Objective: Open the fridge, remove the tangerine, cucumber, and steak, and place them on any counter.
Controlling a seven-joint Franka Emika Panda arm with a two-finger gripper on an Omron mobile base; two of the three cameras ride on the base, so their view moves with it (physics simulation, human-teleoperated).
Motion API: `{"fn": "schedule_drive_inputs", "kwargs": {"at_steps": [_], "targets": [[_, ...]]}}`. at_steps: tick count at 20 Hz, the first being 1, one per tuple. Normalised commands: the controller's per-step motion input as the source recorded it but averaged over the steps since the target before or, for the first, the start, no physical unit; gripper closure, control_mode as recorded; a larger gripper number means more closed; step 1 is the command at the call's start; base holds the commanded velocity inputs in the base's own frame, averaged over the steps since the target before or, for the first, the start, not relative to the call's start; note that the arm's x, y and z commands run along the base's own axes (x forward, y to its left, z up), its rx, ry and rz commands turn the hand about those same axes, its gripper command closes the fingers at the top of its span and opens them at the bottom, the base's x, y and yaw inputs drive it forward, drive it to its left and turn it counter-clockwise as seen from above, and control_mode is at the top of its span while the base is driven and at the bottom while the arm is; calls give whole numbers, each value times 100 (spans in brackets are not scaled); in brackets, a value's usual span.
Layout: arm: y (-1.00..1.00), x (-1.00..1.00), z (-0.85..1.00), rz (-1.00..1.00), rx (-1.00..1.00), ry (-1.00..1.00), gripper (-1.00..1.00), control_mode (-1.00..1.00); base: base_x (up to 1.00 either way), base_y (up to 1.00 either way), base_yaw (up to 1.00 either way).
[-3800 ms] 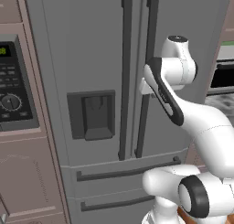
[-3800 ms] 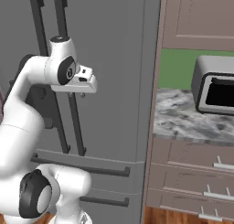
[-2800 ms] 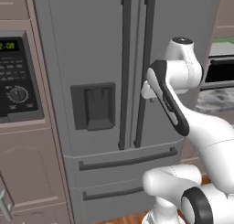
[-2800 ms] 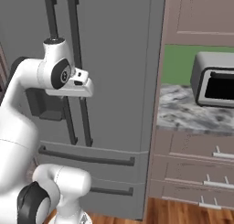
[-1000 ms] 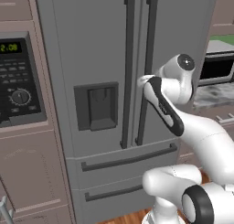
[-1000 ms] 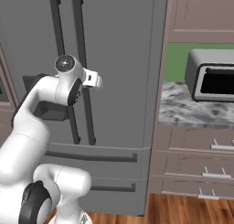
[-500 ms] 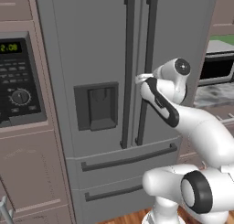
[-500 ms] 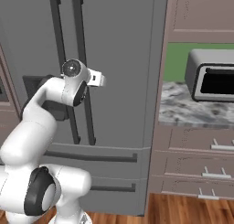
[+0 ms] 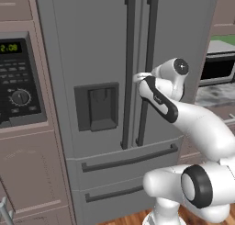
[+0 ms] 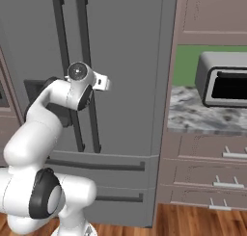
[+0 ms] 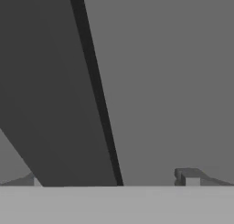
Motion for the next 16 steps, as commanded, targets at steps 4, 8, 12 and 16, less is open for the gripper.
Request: {"fn": "schedule_drive_inputs", "kwargs": {"at_steps": [4,8,12,16], "targets": [[18,20,0,0,3,-1,-100,-100,0,0,0],[13,40,-1,0,1,-3,-100,-100,0,0,0],[10,45,-5,-1,0,-2,100,-100,0,0,0],[-1,21,-1,-3,0,-7,100,-100,0,0,0]]}}
